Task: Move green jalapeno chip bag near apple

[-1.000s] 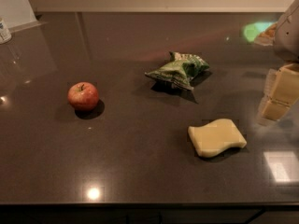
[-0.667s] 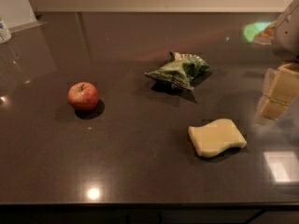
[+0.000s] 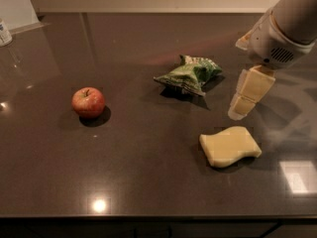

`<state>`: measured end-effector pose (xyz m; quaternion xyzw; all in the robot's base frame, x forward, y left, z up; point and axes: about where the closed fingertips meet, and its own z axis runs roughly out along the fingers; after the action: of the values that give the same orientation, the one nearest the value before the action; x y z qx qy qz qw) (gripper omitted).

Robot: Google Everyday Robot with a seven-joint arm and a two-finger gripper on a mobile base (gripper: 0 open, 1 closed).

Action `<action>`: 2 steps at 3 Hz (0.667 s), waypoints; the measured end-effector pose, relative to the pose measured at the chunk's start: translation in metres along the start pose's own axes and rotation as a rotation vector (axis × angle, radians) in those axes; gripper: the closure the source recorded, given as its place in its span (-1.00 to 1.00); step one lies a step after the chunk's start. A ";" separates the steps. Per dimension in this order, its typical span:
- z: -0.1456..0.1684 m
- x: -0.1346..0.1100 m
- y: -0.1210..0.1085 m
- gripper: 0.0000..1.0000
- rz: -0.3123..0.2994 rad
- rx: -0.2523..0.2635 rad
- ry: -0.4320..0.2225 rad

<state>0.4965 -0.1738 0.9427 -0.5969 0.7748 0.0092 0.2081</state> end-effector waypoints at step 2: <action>0.054 -0.028 -0.050 -1.00 0.124 0.049 -0.083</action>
Offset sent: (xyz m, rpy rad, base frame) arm 0.1140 0.0326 -0.0428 0.1560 -0.0786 -0.2033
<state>0.5657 -0.1483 0.9148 -0.5416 0.8010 0.0276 0.2536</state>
